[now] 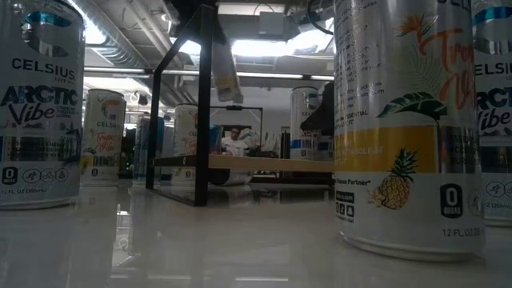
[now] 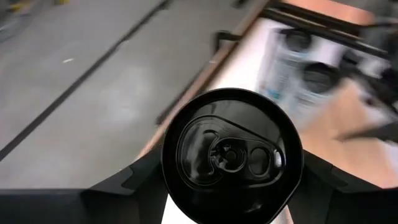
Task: Place canned beverage on shelf
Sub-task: Put the white yellow soda can on the shelf
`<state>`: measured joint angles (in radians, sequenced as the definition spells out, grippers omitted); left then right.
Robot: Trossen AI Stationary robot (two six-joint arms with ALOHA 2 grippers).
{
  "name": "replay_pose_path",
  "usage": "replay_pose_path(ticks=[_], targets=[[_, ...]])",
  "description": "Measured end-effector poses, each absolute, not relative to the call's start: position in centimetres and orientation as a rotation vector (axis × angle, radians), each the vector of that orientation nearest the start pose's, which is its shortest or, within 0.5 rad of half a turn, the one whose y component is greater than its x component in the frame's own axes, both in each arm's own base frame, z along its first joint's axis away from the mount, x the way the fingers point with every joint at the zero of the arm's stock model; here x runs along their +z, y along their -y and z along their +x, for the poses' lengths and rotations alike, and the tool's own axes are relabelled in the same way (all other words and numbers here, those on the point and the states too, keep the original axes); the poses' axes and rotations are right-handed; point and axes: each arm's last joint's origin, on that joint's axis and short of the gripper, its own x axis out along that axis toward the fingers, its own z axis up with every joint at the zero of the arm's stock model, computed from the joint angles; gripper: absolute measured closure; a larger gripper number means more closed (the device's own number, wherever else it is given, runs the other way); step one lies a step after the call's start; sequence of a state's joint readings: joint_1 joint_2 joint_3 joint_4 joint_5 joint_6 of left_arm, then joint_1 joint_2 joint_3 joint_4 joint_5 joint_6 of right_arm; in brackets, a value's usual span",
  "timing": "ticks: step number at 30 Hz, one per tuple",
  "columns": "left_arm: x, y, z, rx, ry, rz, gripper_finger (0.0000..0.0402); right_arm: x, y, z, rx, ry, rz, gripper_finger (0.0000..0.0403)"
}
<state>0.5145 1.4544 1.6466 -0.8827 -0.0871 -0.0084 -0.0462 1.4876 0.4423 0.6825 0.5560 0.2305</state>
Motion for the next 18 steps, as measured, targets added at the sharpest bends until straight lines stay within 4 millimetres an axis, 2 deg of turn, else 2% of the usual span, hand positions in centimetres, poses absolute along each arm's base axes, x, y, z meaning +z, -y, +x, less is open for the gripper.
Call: replay_pose_path(ticks=[11,18], targets=[[40.7,-8.0,28.2,0.104,-0.697,0.057,0.0167,15.2,2.5,26.0,-0.540,-0.299,0.148,0.0027],[38.0,-4.9,29.2,-0.089,-0.770,0.153,0.0167,15.1,2.2,26.1,-0.438,-0.313,0.168,0.0027]])
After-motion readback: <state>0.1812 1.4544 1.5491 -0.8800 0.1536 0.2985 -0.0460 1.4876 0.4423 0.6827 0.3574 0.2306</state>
